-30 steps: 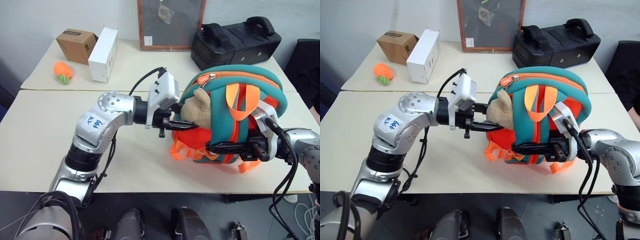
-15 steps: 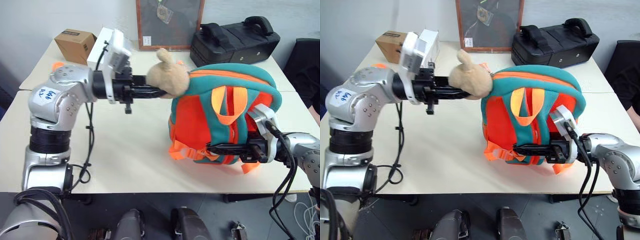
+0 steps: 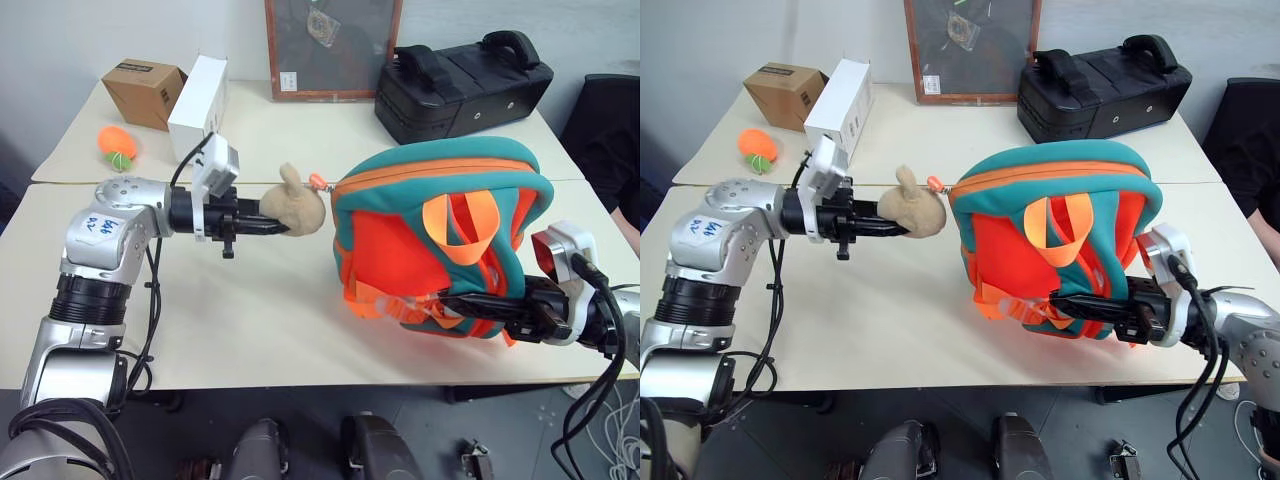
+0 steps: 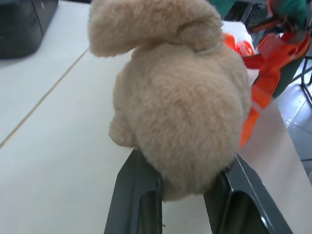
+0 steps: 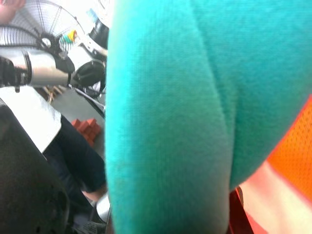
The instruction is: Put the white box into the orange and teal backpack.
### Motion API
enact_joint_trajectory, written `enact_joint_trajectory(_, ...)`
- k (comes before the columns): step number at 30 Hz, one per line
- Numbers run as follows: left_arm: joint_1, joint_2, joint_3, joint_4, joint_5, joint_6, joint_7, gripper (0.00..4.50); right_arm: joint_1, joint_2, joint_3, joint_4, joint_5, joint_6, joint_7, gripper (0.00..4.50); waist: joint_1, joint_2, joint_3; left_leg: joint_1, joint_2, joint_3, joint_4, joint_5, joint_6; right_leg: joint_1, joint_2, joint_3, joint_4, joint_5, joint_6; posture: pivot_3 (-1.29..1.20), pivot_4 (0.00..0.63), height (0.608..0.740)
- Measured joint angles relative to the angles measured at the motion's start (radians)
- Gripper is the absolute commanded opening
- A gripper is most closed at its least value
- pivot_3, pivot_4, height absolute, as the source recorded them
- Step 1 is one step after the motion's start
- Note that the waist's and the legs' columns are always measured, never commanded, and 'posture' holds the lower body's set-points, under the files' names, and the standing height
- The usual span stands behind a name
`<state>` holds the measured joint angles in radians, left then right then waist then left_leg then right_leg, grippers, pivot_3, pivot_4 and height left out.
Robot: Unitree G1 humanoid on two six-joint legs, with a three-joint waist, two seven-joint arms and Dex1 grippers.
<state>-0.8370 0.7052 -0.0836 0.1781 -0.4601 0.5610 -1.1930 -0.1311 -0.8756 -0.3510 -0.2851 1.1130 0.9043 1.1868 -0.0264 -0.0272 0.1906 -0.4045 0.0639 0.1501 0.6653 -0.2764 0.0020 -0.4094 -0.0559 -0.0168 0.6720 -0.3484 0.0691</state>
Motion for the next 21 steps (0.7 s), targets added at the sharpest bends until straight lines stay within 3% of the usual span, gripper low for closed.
enact_joint_trajectory(6,-0.074,0.006,0.004,0.035,-0.040,0.085,-0.037,0.78,0.013,0.004,-0.055,0.025,0.042,0.011,-0.020,0.00,-0.005,0.000,0.000,0.000,0.000,0.000,-0.001,0.000,0.000,0.000,0.001,0.000,0.000,0.000,0.000,0.00,0.150,0.740)
enact_joint_trajectory(10,0.064,0.039,-0.086,-0.053,0.029,0.023,-0.084,0.78,0.016,0.007,-0.071,0.010,0.103,0.034,-0.046,0.00,-0.003,0.002,-0.001,0.002,0.001,0.000,-0.002,0.000,-0.001,-0.001,0.002,0.003,0.001,0.000,-0.001,0.00,0.150,0.740)
enact_joint_trajectory(15,0.113,-0.038,-0.177,-0.013,0.165,-0.103,-0.019,0.78,0.019,0.010,-0.083,-0.007,0.129,0.035,-0.062,0.00,0.009,0.001,-0.001,0.001,-0.001,-0.001,0.000,0.000,0.001,0.001,0.001,0.003,0.000,0.000,0.000,0.00,0.150,0.740)
enact_joint_trajectory(21,0.075,-0.221,-0.219,0.130,0.272,-0.212,0.084,0.78,0.059,0.027,-0.093,-0.042,0.129,0.023,-0.062,0.00,0.025,0.001,-0.001,0.000,-0.001,-0.001,0.000,-0.001,0.002,0.000,0.001,0.003,-0.001,0.000,0.000,0.00,0.150,0.740)
